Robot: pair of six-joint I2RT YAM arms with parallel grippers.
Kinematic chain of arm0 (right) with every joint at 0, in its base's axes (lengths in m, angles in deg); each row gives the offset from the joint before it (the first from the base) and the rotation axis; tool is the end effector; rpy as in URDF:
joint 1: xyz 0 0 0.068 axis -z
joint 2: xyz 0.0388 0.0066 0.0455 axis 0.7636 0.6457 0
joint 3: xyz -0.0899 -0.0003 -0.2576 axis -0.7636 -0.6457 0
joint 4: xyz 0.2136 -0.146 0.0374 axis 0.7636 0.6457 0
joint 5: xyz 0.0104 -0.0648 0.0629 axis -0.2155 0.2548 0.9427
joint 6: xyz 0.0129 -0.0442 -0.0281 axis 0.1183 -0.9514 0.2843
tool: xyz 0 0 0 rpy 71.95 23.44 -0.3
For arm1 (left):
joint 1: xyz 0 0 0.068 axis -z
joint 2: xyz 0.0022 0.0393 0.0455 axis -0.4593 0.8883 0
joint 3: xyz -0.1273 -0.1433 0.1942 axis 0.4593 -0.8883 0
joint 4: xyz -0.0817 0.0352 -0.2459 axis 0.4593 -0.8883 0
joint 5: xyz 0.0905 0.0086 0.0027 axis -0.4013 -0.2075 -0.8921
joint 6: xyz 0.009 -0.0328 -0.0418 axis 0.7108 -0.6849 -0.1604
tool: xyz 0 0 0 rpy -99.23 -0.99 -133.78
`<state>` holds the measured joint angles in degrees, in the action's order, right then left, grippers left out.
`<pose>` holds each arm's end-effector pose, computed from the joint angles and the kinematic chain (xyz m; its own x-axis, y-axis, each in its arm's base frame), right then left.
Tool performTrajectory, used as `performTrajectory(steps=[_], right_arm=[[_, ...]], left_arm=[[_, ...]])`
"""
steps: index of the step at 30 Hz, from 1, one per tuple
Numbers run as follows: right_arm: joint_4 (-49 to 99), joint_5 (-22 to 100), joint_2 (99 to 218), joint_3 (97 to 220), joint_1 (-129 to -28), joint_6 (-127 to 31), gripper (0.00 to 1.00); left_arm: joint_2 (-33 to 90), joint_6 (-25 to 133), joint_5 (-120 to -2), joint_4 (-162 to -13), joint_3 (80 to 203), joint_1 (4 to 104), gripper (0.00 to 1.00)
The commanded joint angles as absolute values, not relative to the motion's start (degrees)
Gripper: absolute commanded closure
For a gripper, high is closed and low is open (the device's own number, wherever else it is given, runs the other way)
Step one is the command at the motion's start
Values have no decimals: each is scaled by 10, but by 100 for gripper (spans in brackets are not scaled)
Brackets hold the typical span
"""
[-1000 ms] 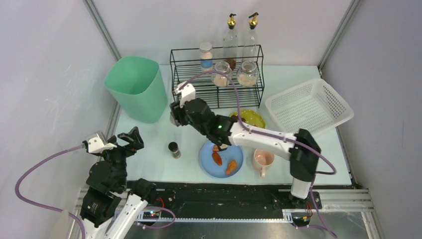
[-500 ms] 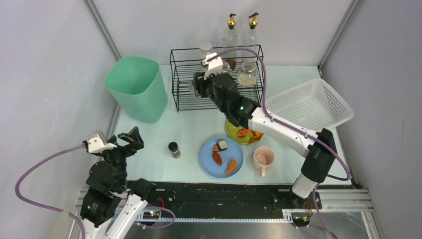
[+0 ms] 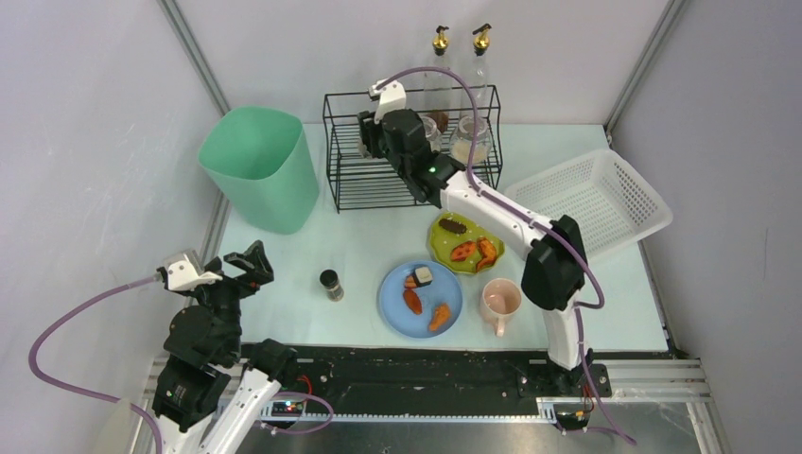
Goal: Clear the kitchen counter
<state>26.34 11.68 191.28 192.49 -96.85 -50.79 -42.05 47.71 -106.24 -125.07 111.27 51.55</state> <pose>0.3376 0.3450 0.3869 -0.1000 -0.0068 -0.9950 -0.4513 0.8915 0.0393 0.0273 0.0111 0.3348 0.0895 -0.3101 -0.9465 -0.2042 0.9244 -0.3222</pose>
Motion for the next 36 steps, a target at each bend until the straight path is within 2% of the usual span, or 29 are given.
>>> performTrajectory(steps=[1, 18, 23, 26, 30, 36], right_arm=[[290, 115, 1943, 1974, -954, -514, 62], [342, 102, 1986, 1983, -915, -505, 60], [356, 107, 1992, 1988, -913, -502, 42], [373, 109, 1996, 1997, -913, -502, 37], [387, 110, 1997, 2005, -915, -501, 25], [380, 98, 1970, 1990, -922, -506, 19]], left_arm=[[-411, 478, -1056, -1236, 1111, 511, 2], [-416, 477, -1047, -1237, 1112, 511, 2], [-416, 477, -1047, -1236, 1111, 511, 2], [-417, 477, -1048, -1236, 1111, 511, 2], [-417, 477, -1048, -1236, 1112, 511, 2], [-415, 477, -1049, -1236, 1111, 511, 2]])
